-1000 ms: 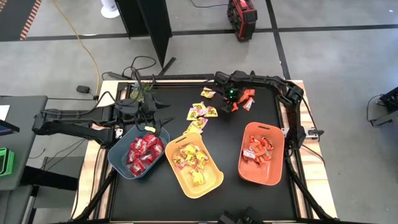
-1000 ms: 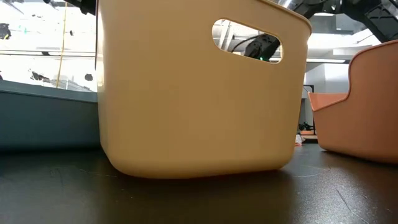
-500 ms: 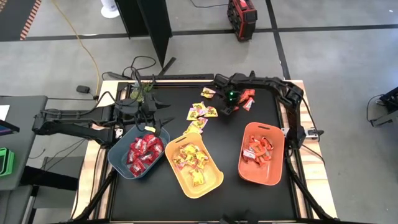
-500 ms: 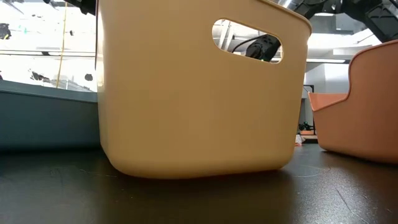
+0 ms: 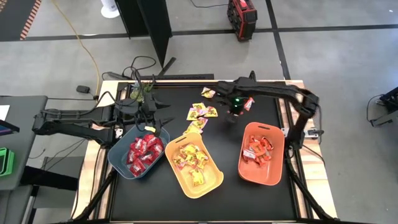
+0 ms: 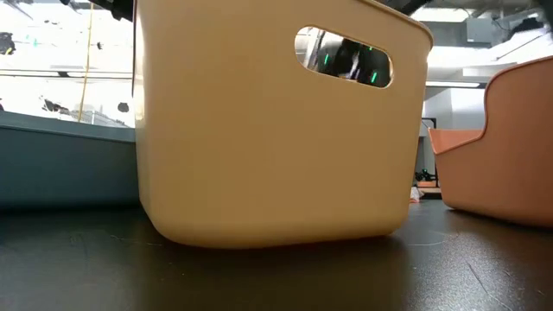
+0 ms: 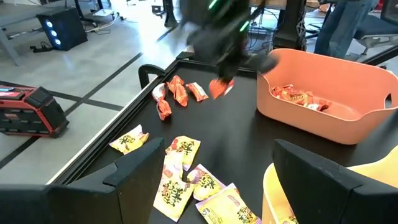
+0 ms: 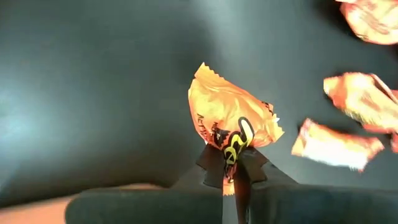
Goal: Sort candy
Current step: Put the orange chocolate into the orange bin, then put the yellow candy into the yellow bin
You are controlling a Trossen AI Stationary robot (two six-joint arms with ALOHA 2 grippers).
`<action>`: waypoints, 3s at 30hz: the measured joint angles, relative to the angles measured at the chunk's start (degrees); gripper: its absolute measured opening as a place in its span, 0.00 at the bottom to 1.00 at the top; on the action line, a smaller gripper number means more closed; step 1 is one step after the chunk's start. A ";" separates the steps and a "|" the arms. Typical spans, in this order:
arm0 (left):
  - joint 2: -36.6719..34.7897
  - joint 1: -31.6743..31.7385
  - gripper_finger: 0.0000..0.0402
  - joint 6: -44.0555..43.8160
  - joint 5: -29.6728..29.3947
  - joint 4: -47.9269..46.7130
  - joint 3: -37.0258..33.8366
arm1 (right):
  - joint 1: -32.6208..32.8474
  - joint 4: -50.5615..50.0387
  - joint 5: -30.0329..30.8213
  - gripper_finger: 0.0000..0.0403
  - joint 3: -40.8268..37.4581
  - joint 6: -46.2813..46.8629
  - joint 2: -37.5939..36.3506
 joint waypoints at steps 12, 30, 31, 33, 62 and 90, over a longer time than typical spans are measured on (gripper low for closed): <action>4.15 -0.01 0.73 2.27 -0.03 0.04 0.02 | 24.54 -13.37 1.57 0.03 -1.60 23.28 -24.62; 35.93 6.63 0.73 -2.66 2.95 -14.85 27.94 | 49.03 -7.09 8.36 0.53 -25.66 51.57 -30.67; 38.26 7.19 0.73 -2.33 4.16 -17.29 30.92 | 49.25 -6.65 9.24 0.58 -25.66 50.85 -30.70; 42.88 8.83 0.73 -1.77 6.98 -22.28 36.74 | 49.47 -5.30 11.56 0.67 -25.66 48.80 -30.71; 81.32 30.02 0.73 -17.79 21.15 -33.56 74.49 | 49.15 20.30 43.98 0.76 -25.59 20.46 -38.64; 81.90 24.67 0.71 2.46 20.69 -54.46 74.75 | 49.28 19.70 44.00 0.76 -25.59 19.98 -38.05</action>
